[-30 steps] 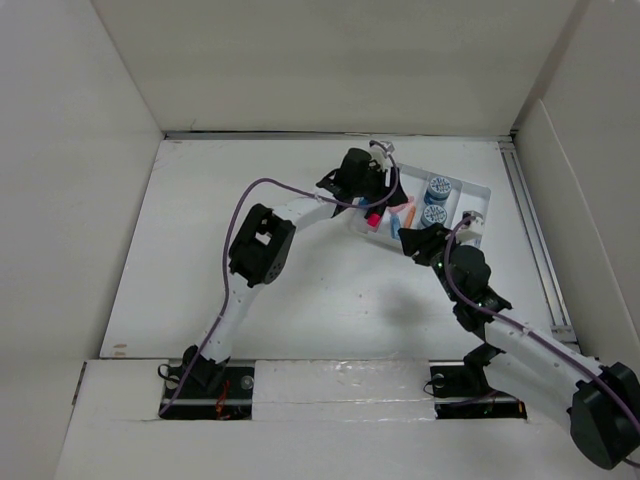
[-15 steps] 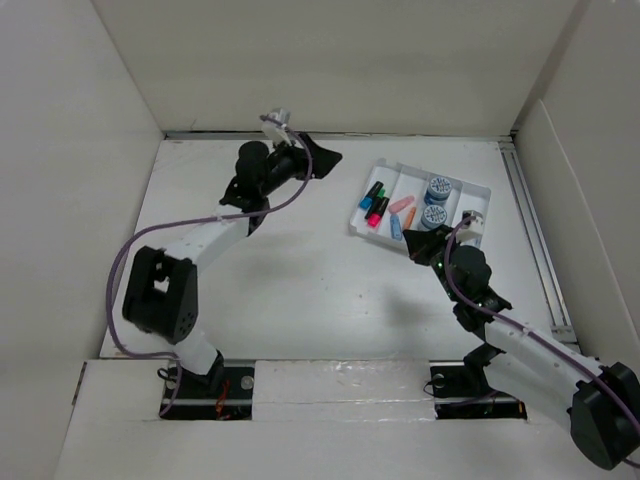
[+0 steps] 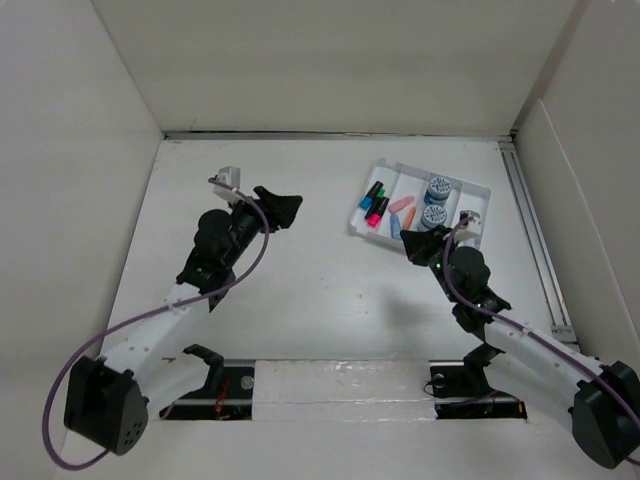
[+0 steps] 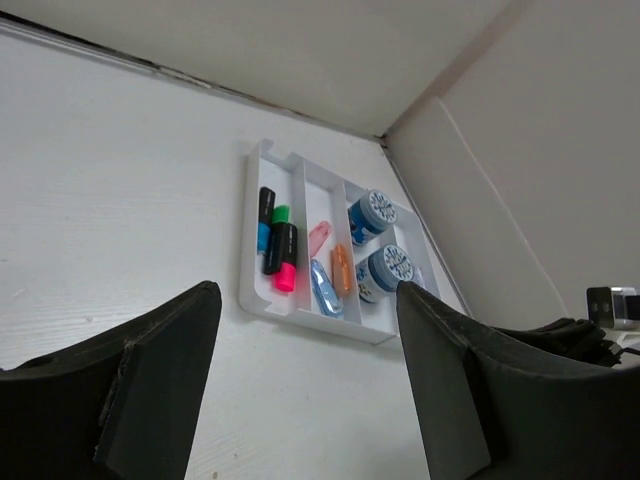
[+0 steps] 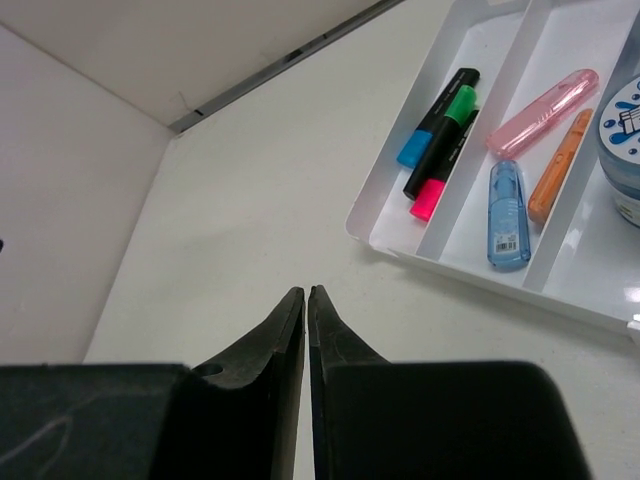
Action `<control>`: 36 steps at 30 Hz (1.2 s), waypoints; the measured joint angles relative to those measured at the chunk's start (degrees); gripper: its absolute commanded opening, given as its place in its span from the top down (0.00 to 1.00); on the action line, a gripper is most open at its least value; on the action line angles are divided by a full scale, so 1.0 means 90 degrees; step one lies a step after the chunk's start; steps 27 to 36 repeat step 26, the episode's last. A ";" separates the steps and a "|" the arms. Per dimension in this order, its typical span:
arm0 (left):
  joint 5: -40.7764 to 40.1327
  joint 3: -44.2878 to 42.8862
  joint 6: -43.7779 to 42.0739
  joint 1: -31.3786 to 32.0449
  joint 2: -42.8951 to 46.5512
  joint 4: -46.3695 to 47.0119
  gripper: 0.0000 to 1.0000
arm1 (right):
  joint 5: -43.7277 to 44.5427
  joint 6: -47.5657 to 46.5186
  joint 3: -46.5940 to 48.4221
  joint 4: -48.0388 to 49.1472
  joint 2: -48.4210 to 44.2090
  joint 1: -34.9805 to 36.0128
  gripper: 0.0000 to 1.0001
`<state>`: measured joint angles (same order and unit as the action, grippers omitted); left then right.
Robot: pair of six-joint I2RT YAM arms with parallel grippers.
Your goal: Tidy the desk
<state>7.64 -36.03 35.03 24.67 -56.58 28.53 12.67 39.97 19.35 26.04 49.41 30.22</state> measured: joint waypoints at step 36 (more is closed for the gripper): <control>-0.1178 0.1120 0.0228 -0.0044 0.1724 -0.1401 0.37 | 0.0379 -0.0466 -0.0121 0.0185 -0.1103 0.0979 0.67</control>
